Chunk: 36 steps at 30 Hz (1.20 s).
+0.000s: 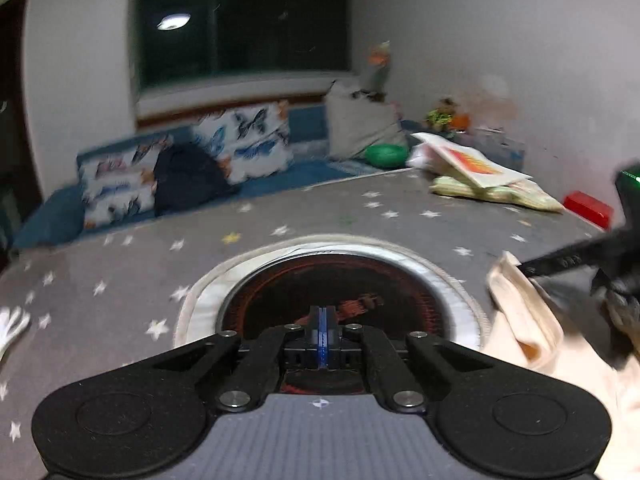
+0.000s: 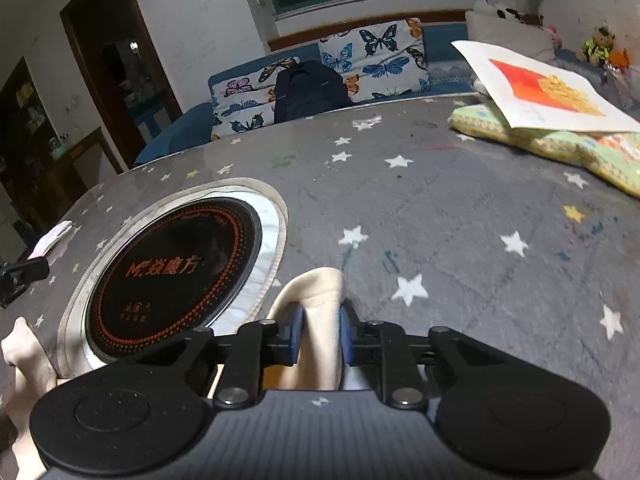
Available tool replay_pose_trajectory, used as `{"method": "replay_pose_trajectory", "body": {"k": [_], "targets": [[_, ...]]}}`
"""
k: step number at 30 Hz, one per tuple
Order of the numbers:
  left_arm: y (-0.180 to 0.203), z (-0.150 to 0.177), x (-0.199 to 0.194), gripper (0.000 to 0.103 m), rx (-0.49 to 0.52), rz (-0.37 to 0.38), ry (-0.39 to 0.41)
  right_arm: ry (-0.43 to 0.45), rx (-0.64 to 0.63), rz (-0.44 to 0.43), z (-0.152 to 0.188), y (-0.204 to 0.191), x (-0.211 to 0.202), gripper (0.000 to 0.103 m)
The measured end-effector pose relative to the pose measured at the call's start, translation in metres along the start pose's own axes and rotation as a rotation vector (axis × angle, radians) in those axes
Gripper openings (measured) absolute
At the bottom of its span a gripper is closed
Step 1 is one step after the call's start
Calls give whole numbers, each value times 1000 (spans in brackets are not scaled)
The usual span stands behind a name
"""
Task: Fold clothes
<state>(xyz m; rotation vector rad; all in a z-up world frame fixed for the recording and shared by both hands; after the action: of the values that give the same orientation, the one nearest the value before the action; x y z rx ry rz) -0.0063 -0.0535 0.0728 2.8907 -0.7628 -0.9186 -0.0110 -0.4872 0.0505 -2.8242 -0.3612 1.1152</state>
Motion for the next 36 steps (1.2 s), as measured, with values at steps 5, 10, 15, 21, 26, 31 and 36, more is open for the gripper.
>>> {"method": "replay_pose_trajectory", "body": {"k": [5,10,15,21,26,31,36], "targets": [[17,18,-8,7,-1,191,-127,-18,-7,19,-1,2,5,18],[47,43,-10,42,-41,254,-239,-21,-2,17,0,3,6,20],[59,48,-3,52,-124,219,-300,-19,2,16,0,3,6,20],[69,48,14,34,-129,217,-341,-14,0,13,0,3,7,20],[64,43,20,9,-143,204,-314,-13,-4,6,-1,2,8,18],[34,18,9,7,-158,117,-170,6,-33,1,-14,-6,7,10],[-5,-10,4,7,-164,-12,-29,24,-74,0,-34,-19,17,7]]}}
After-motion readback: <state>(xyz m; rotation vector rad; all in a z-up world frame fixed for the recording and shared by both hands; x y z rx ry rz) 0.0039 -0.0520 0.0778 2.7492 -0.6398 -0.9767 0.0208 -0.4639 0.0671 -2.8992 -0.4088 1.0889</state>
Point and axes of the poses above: each gripper's, at about its wrist camera, not at the fingertips, and x roughly the way its jaws point, y to its right, z to its underside, the point moved 1 cm from there along x, roughly the way its jaws point, and after that the axes turned 8 degrees about -x, right-handed, at the moved point
